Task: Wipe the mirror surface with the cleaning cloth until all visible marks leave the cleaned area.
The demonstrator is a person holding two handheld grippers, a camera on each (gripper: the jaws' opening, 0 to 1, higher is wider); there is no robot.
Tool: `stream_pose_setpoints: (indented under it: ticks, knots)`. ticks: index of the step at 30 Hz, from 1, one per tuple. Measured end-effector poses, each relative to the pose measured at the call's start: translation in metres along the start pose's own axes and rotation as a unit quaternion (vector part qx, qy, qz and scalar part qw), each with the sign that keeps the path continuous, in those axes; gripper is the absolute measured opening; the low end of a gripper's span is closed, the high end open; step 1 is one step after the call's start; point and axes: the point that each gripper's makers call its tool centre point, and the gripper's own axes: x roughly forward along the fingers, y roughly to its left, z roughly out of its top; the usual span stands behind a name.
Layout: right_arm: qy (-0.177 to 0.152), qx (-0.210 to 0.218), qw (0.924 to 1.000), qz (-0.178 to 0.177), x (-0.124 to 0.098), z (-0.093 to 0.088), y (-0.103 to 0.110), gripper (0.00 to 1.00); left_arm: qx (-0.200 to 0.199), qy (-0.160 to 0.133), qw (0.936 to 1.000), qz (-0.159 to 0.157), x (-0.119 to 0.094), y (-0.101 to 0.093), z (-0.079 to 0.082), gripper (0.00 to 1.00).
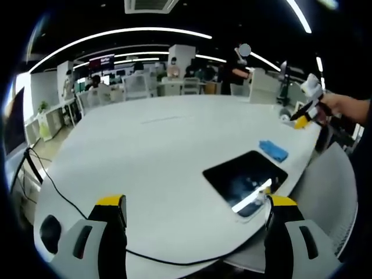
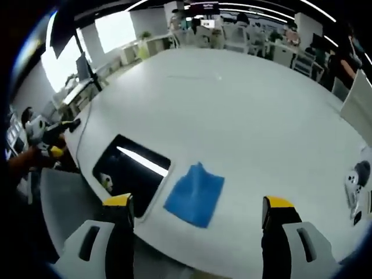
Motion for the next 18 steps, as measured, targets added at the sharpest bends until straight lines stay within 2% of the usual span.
stream_pose_setpoints:
  ticks: [2, 3, 7, 12, 18]
  knots:
    - [0.003, -0.001, 1.0000, -0.006, 0.003, 0.005, -0.002, 0.87, 0.001, 0.000, 1.0000, -0.003, 0.001, 0.000, -0.001, 1.00]
    - [-0.006, 0.001, 0.9999, -0.010, 0.004, 0.011, -0.004, 0.87, -0.001, 0.000, 1.0000, -0.004, 0.002, 0.001, -0.001, 1.00]
    - [-0.006, 0.013, 0.9999, 0.000, 0.008, 0.012, 0.000, 0.81, -0.009, 0.002, 0.9999, -0.007, 0.002, 0.001, -0.003, 1.00]
    - [0.000, 0.016, 0.9998, 0.012, 0.026, 0.004, 0.003, 0.65, -0.004, -0.001, 1.0000, -0.008, 0.000, 0.005, 0.002, 1.00]
    - [0.007, 0.041, 0.9989, 0.024, 0.055, -0.011, 0.005, 0.51, -0.003, -0.002, 1.0000, -0.007, -0.001, 0.006, 0.003, 1.00]
